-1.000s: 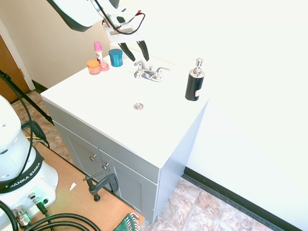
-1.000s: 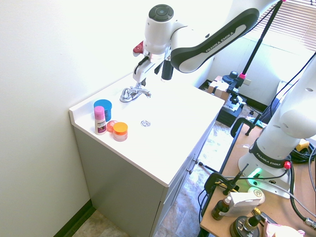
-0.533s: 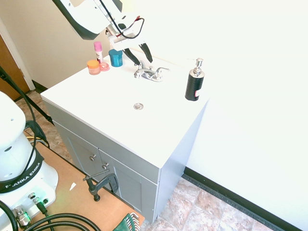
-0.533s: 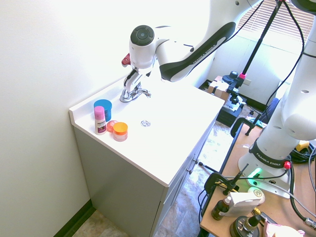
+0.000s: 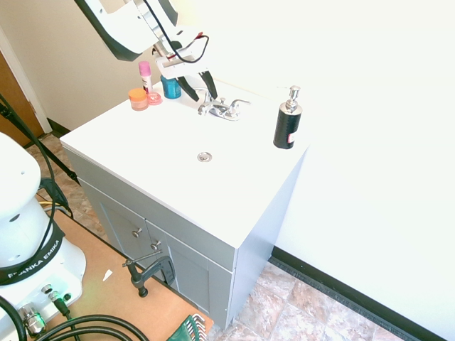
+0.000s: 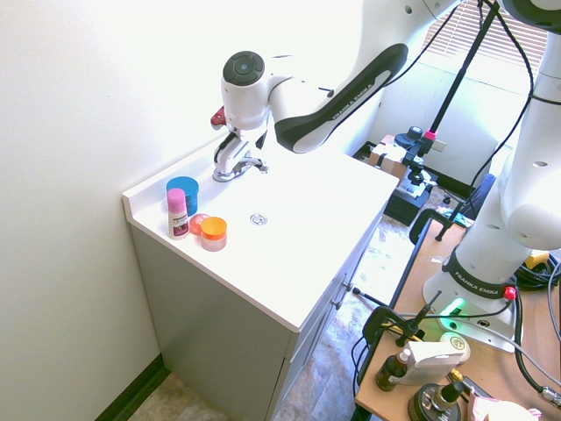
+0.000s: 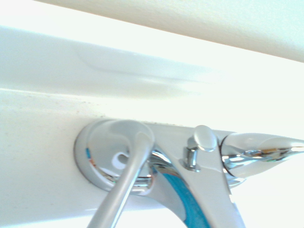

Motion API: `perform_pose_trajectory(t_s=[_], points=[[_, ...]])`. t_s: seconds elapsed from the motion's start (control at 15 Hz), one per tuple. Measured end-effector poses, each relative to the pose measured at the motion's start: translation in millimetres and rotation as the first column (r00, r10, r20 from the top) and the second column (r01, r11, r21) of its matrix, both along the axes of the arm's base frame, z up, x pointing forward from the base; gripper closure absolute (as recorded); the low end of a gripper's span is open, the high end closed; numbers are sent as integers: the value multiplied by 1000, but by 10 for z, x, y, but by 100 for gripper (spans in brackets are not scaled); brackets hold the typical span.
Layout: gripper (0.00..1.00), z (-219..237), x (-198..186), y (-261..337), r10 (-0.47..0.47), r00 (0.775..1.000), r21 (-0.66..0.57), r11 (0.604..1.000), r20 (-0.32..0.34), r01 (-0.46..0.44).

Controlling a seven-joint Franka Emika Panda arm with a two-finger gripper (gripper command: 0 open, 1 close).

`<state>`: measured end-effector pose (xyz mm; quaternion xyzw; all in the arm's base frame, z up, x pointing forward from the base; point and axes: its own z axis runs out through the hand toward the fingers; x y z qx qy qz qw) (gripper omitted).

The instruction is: Turn off the hot water

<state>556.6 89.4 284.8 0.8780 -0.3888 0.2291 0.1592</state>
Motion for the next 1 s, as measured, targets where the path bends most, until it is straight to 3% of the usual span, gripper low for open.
perform_pose_trajectory(t_s=[0.53, 1.0], points=[[0, -102, 120, -84, -12, 1000, -5, 1000, -13, 12], [0, 21, 367, 72, 8, 1000, 0, 1000, 23, -8]])
